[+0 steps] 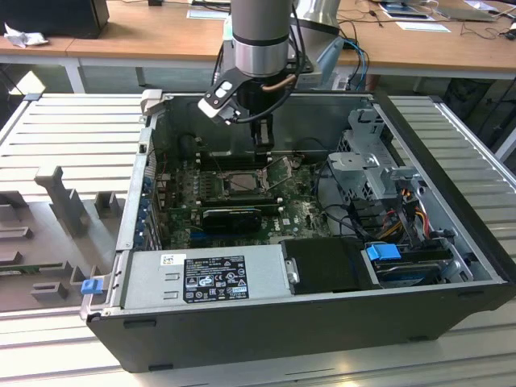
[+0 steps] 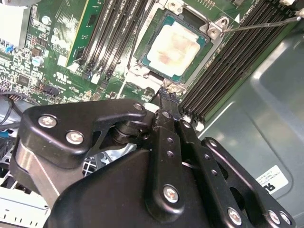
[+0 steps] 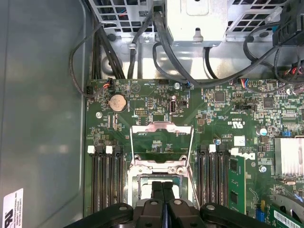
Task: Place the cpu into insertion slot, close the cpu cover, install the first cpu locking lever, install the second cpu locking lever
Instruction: 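Close the cpu cover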
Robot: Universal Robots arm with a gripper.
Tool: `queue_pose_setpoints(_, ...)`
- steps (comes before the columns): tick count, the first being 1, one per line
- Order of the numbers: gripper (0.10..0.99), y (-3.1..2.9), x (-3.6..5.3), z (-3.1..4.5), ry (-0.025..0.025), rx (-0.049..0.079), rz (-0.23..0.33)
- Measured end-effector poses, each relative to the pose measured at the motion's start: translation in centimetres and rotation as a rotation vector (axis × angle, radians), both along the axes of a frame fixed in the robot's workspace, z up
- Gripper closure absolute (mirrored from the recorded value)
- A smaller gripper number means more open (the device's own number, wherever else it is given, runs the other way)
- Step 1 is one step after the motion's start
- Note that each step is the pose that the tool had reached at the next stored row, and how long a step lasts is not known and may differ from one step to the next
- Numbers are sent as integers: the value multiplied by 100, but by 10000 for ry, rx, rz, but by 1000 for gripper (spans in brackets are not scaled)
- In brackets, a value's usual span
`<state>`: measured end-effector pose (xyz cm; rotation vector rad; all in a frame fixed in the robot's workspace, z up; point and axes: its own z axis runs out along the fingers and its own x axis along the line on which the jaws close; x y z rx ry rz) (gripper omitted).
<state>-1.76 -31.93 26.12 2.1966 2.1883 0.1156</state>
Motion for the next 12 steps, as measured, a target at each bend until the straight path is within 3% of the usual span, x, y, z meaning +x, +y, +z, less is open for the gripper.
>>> queue_pose_setpoints(10,980,1,83,4,4,1,3)
queue_pose_setpoints(12,980,0,136,6,16,-1,4)
